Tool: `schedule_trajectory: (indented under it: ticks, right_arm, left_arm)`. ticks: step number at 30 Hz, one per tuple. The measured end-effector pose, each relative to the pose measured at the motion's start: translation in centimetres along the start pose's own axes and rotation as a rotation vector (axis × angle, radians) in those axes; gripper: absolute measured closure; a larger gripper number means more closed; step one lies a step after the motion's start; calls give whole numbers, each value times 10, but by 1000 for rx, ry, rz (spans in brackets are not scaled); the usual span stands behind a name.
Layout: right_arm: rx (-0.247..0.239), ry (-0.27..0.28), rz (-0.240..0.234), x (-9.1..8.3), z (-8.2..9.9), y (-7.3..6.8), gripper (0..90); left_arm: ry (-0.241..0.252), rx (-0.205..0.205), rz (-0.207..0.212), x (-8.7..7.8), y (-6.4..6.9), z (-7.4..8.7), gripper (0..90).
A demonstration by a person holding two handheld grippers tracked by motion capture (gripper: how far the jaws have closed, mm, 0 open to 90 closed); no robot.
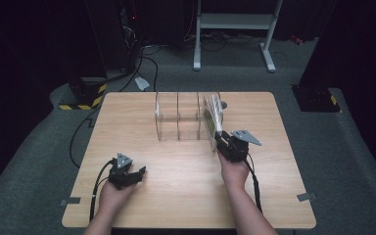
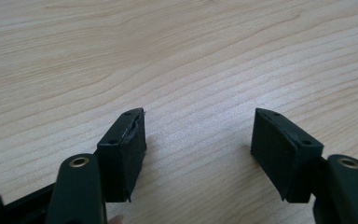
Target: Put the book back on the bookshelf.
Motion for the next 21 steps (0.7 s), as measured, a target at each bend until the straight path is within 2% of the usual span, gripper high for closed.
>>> schedule_trajectory:
  ticks: [12, 21]
  right_arm:
    - [-37, 2, 44, 3, -1, -6, 714]
    - [-34, 11, 62, 6, -3, -8, 710]
  left_arm:
    - [0, -1, 1, 0, 0, 0, 357]
    - [0, -1, 1, 0, 0, 0, 357]
Point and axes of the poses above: each handheld gripper's, and its own axes: x roughly forward along the jaws, z roughly out of its underside, y roughly to its right, the point moved 4 cm from there along x, roughly forward along the jaws, and after that the axes turned 1 degree about y, right-handed, at the moved point
